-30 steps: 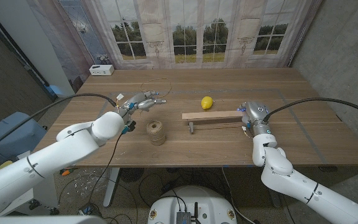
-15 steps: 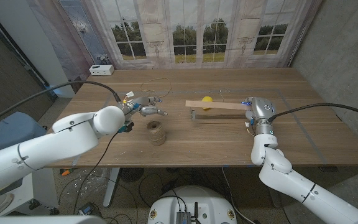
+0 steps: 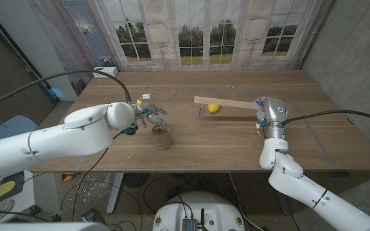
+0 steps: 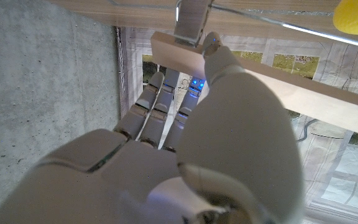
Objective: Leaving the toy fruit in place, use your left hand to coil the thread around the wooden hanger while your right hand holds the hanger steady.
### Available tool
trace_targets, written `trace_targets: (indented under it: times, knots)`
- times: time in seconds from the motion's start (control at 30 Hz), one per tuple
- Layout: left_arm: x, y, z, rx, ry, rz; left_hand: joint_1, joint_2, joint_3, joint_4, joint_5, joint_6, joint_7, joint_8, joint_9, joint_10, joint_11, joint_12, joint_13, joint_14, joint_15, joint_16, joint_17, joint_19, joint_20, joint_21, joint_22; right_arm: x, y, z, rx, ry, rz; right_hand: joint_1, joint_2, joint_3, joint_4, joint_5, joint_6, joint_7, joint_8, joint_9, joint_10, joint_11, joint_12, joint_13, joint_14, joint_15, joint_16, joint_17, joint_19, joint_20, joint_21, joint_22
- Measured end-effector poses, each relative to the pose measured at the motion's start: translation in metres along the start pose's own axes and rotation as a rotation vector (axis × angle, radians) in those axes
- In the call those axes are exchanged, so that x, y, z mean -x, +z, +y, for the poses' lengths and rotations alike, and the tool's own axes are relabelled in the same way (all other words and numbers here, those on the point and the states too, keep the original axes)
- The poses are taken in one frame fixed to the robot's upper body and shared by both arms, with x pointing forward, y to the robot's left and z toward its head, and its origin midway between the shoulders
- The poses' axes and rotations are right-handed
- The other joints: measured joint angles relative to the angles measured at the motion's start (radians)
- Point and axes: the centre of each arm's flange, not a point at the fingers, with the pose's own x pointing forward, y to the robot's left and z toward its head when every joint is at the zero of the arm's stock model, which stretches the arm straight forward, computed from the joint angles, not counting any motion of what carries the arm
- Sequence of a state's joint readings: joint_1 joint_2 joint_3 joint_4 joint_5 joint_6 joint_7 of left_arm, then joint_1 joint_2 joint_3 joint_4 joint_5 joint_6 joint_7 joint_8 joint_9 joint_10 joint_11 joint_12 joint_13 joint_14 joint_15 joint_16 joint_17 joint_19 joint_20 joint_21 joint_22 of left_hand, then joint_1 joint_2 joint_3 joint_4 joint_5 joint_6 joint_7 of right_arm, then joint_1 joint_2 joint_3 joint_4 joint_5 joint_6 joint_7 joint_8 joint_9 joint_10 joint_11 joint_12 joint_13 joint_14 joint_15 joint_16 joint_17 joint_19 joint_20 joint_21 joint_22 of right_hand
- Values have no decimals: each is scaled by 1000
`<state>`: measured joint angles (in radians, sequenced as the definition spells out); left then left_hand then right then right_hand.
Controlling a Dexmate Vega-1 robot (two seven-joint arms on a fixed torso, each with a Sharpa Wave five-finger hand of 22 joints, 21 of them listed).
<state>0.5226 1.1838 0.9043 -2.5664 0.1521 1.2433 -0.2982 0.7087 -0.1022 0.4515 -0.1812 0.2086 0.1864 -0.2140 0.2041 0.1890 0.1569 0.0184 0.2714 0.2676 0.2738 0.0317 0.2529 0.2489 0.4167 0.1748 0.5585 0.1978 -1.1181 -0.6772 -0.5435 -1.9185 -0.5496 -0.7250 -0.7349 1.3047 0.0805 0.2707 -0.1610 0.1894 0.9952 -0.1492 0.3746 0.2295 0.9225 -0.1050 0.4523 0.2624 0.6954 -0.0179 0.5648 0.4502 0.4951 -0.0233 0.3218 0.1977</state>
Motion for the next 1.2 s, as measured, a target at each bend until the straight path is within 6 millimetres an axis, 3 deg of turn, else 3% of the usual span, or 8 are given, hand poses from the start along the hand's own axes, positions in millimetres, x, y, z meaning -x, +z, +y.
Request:
trace_targets:
  times: [0.1,0.2,0.63,0.7,0.87,1.0,1.1,1.2]
  knots:
    - [1,-7,3,0,5,39,48,26,8,7,0,16,-3,0,0,7,7,12,9,16,-16,11,6,29,-3,11,0,-1,-1,-1,3,-2,0,0,0,0,0,0,1,1,0,0,0,0,0,0,0,0,-2,0,0,0,0,0]
    - [0,13,-4,-66,-28,22,85,46,8,7,-5,25,-1,7,0,19,9,21,17,38,-20,23,13,50,-11,19,0,-1,-1,-3,-9,-17,-7,0,0,0,0,0,1,1,0,0,0,0,0,0,0,0,-3,0,0,0,4,0]
    - [-9,22,-13,-161,-60,86,159,71,7,8,-20,39,4,7,4,30,8,33,34,70,-26,49,26,103,-18,38,0,-3,-1,-7,-13,-29,-20,0,0,-3,3,4,1,1,-1,5,0,0,0,0,0,0,-11,0,0,0,4,0]
    - [-13,23,-19,-173,-74,95,193,103,7,8,-21,42,8,7,4,31,10,36,40,78,-25,57,30,116,-23,47,0,-3,-2,-7,-13,-30,-22,0,0,-3,3,4,1,1,-2,5,0,0,0,0,0,0,-15,0,0,0,4,0]
    - [-18,24,-24,-197,-71,118,281,113,4,4,-32,93,35,20,8,84,10,83,70,149,-37,112,60,183,-57,84,0,-3,-2,-8,-12,-28,-24,1,-2,-3,2,4,1,1,-3,5,0,0,0,0,5,5,-18,0,0,0,4,0]
    - [-24,25,-29,-221,-57,138,386,88,-42,4,-38,288,97,76,31,203,-12,207,145,198,12,240,80,261,-111,144,1,-3,-2,-8,-11,-25,-26,1,-1,-4,1,4,1,1,-4,5,0,0,1,0,5,5,-19,0,0,0,4,0]
    - [-27,23,-35,-235,-40,157,439,35,-72,3,-25,511,185,164,77,337,-37,346,230,252,66,337,80,331,-178,226,11,-3,-2,-8,-10,-25,-27,4,-4,-5,0,4,1,1,-2,5,0,0,2,0,5,5,-20,35,0,0,7,0]
    - [-28,22,-37,-243,2,170,483,-9,-83,6,-16,688,255,242,128,470,-60,476,272,301,71,422,80,334,-181,329,22,-3,-2,-9,-10,-25,-28,4,-4,-6,-1,3,1,1,0,5,0,0,15,0,9,1,-26,44,0,0,7,0]
